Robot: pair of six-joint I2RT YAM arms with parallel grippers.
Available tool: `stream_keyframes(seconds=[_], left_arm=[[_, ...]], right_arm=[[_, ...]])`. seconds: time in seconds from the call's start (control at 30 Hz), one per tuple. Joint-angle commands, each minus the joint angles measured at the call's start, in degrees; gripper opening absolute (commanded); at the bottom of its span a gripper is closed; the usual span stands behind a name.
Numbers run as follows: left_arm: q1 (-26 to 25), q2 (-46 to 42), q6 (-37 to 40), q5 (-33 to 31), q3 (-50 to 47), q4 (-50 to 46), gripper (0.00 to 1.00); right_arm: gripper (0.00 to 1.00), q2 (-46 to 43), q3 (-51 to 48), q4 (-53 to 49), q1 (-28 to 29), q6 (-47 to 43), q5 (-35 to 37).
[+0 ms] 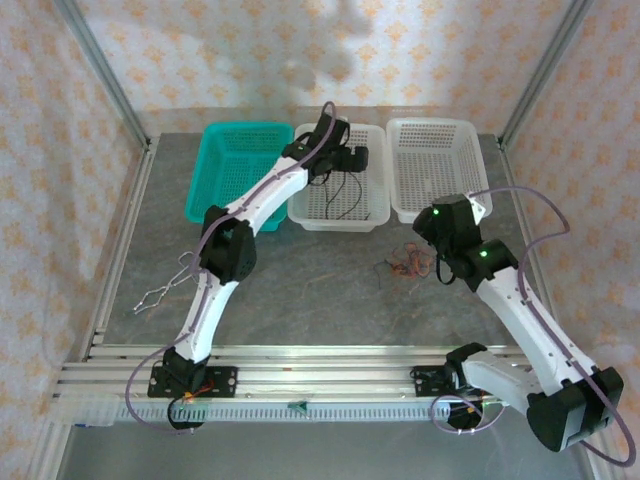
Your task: Untangle the cables
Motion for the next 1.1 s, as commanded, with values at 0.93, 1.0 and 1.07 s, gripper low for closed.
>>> stream_keyframes(seconds=[0.93,1.0,1.07], left_arm=[[-14.68,-50.08,-27.85,-1.61,-72.26,29.94,0.89],[-14.76,-51.50,-28.08,-0.43,-75.97,33.35,0.90],[-14.77,-53.23,-28.98,0.60,-79.64,37.18,0.94]], right_arm=[[0.27,17.48,-0.72,-9.27,3.94,-10.94,-8.50],[0.27,17.43,-2.93,-6.51,4.26,-11.88,-8.30],[0.27,17.37,-4.70,-3.95,4.35,-12.90,-8.13]])
